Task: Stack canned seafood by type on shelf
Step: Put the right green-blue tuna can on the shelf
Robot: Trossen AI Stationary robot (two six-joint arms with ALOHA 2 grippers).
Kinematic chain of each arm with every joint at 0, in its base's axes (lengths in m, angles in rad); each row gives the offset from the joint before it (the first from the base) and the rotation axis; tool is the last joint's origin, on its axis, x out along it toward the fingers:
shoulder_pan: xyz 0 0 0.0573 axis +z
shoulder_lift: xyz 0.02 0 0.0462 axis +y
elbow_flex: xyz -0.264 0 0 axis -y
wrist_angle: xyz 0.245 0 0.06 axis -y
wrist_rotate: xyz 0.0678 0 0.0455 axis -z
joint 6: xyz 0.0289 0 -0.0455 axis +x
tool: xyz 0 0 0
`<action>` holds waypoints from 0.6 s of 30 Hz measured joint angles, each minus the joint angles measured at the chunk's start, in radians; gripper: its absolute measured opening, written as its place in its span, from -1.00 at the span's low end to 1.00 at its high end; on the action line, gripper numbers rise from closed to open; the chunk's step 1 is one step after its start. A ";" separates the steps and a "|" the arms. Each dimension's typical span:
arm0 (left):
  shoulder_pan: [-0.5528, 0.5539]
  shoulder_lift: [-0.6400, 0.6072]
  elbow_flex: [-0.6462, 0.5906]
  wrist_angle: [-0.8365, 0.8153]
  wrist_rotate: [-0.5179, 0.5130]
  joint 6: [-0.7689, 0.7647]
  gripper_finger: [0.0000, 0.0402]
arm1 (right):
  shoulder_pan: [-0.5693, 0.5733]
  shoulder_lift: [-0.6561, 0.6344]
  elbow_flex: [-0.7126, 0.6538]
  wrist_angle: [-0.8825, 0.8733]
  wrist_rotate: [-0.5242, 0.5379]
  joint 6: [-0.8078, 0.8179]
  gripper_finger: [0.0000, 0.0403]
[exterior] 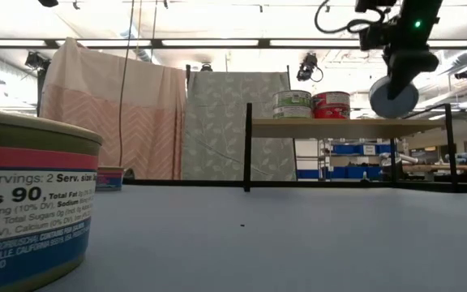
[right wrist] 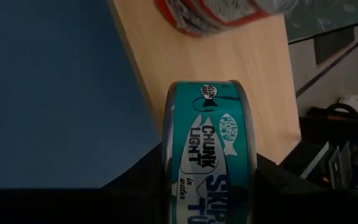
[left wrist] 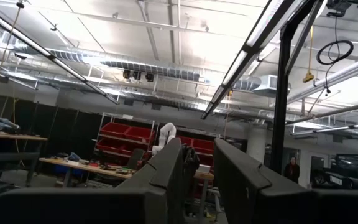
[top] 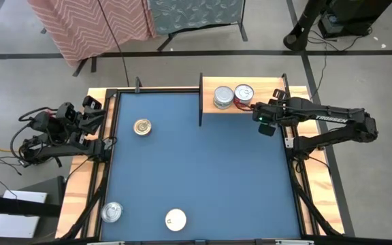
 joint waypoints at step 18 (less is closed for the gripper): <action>0.000 0.000 0.000 0.000 -0.014 0.000 -0.53 | -0.169 -0.003 -0.037 0.144 -0.018 -0.186 -0.27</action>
